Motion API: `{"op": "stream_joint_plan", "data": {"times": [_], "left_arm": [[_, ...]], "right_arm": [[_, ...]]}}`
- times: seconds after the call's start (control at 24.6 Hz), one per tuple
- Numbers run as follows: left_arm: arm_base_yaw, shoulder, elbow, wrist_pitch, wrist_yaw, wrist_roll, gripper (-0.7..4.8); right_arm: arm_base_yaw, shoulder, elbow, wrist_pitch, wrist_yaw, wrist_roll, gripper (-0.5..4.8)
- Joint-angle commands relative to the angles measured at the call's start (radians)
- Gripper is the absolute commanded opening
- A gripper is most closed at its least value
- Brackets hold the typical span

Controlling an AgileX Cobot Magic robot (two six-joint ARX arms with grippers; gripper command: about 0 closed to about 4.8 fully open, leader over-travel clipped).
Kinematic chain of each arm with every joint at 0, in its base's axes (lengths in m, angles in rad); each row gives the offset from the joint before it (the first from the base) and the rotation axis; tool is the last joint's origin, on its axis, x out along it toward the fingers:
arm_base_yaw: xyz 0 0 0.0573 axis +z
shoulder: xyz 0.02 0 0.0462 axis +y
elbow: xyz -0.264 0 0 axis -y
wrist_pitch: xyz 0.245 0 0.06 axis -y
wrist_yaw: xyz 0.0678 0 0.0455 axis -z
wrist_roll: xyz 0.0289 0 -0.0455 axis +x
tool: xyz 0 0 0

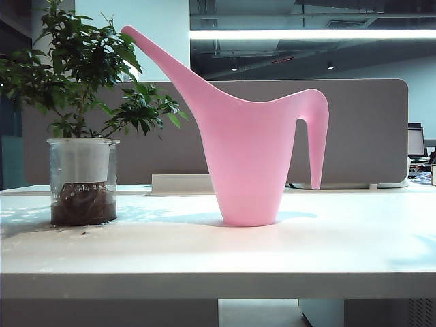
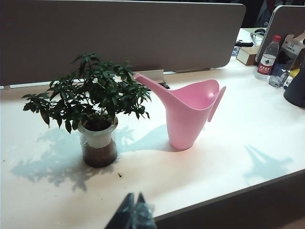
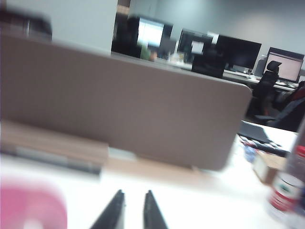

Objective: Pick up the watering can from the table, water the potted plant, and put the can back.

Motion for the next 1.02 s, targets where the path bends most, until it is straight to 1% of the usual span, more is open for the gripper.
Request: {"op": "stream_joint_plan", "data": {"times": [0.04, 0.12, 0.16, 0.24, 0.37, 0.41, 0.45, 0.53, 0.61, 0.65, 0.69, 0.77, 0.85, 1.02], "left_arm": [[-0.001, 0.001, 0.001, -0.004, 0.005, 0.004, -0.05], [-0.001, 0.001, 0.001, -0.004, 0.005, 0.004, -0.05], [-0.001, 0.001, 0.002, -0.004, 0.003, 0.004, -0.05], [-0.001, 0.001, 0.002, -0.004, 0.001, 0.004, -0.05], [-0.001, 0.001, 0.001, -0.004, 0.004, 0.004, -0.05], [-0.001, 0.001, 0.002, -0.004, 0.003, 0.004, -0.05], [-0.001, 0.001, 0.002, -0.004, 0.001, 0.004, -0.05], [-0.001, 0.001, 0.001, -0.004, 0.001, 0.004, -0.05], [0.0, 0.001, 0.001, -0.004, 0.005, 0.004, -0.05], [-0.001, 0.001, 0.002, -0.004, 0.005, 0.004, -0.05], [-0.001, 0.001, 0.002, -0.004, 0.0, 0.004, -0.05], [-0.001, 0.001, 0.002, -0.004, 0.0, 0.004, -0.05], [0.0, 0.001, 0.002, -0.004, 0.001, 0.004, -0.05], [-0.001, 0.001, 0.002, -0.004, 0.0, 0.004, -0.05]], "right_arm": [[-0.023, 0.204, -0.024, 0.402, -0.046, 0.146, 0.68], [-0.038, 0.32, -0.024, 0.451, -0.131, 0.222, 0.67], [-0.031, 0.419, -0.03, 0.473, -0.154, 0.245, 0.67], [-0.02, 0.53, -0.055, 0.526, -0.147, 0.244, 0.67], [-0.021, 0.619, -0.107, 0.631, -0.147, 0.243, 0.68], [-0.021, 0.649, -0.13, 0.686, -0.148, 0.243, 0.79], [-0.021, 0.679, -0.145, 0.731, -0.153, 0.243, 1.06], [-0.021, 0.741, -0.168, 0.815, -0.169, 0.243, 1.98], [-0.022, 0.793, -0.172, 0.846, -0.24, 0.243, 2.68], [-0.022, 0.813, -0.172, 0.855, -0.271, 0.243, 2.9], [-0.02, 0.849, -0.171, 0.865, -0.331, 0.243, 3.38], [-0.015, 0.878, -0.171, 0.867, -0.356, 0.243, 3.4], [-0.008, 0.9, -0.171, 0.889, -0.331, 0.241, 3.4], [-0.008, 0.956, -0.166, 1.004, -0.33, 0.234, 3.38]]}}
